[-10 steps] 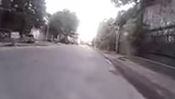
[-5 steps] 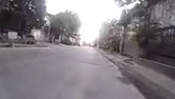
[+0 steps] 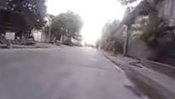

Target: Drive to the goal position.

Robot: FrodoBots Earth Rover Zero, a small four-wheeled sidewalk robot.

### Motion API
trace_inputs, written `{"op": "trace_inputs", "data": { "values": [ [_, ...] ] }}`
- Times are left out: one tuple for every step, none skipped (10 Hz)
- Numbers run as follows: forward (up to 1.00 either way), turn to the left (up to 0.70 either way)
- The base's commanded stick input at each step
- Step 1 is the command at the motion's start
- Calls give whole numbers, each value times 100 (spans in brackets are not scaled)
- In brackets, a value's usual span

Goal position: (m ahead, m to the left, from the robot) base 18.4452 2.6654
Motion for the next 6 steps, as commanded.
{"op": "trace_inputs", "data": {
  "values": [
    [100, -40],
    [100, -40],
    [100, -35],
    [100, -4],
    [100, 0],
    [100, 0]
  ]
}}
